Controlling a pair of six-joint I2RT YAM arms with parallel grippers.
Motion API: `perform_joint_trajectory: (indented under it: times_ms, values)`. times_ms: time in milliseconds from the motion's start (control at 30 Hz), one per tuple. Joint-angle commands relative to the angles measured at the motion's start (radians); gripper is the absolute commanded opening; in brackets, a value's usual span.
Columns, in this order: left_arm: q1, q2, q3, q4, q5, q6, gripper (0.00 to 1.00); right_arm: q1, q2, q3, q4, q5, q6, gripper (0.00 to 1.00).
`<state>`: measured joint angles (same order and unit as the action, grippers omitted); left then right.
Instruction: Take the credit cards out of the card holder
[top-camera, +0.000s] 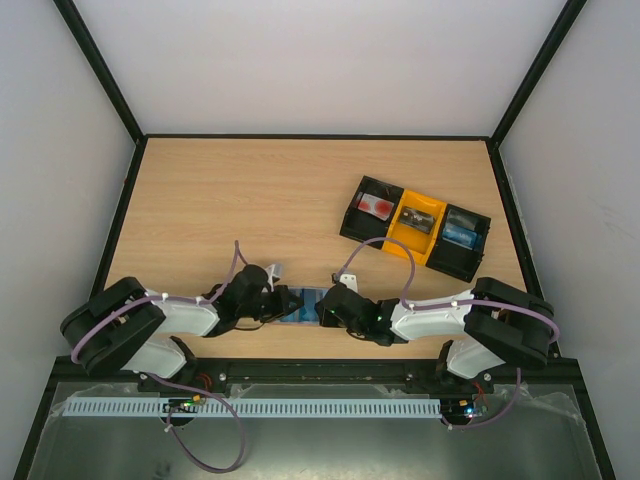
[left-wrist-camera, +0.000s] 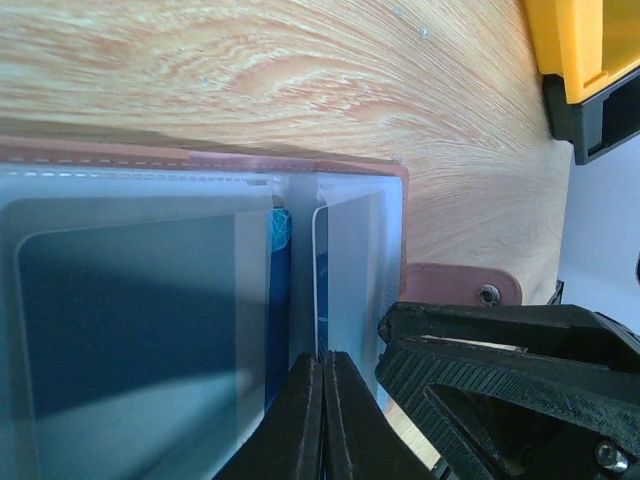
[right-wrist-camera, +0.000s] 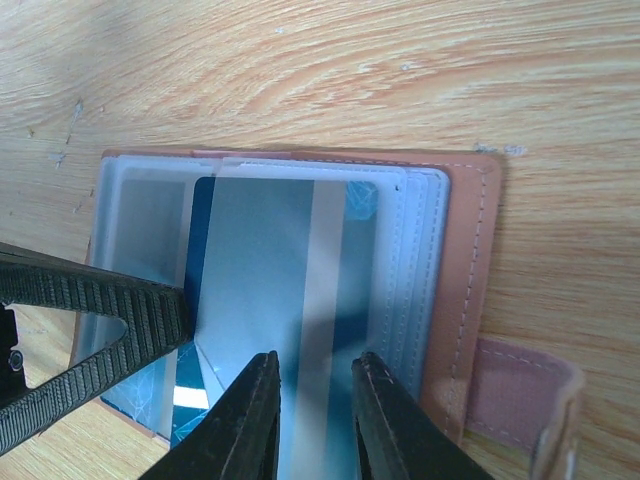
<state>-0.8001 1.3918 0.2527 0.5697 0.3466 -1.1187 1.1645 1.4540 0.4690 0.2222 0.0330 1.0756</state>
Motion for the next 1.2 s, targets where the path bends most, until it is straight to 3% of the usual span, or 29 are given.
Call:
perform_joint_trajectory:
  times_ms: [0,900,1067,1167]
  values:
    - [-0.007,-0.007,-0.010,0.063,0.018,-0.006,0.03,-0.005,0.031,-0.034,-0.081,-0.001,0.014,0.22]
    - [0.034,-0.106,-0.008,-0.110,0.004,0.052,0.03,-0.004,0.046,-0.038,-0.072,-0.006,0.009,0.22]
    - [0.034,-0.091,0.013,-0.144,-0.020,0.055,0.26,-0.004,0.060,-0.033,-0.065,-0.018,0.009,0.22]
    - [0.033,-0.074,0.009,-0.123,-0.028,0.053,0.29,-0.005,0.058,-0.032,-0.066,-0.016,0.008,0.22]
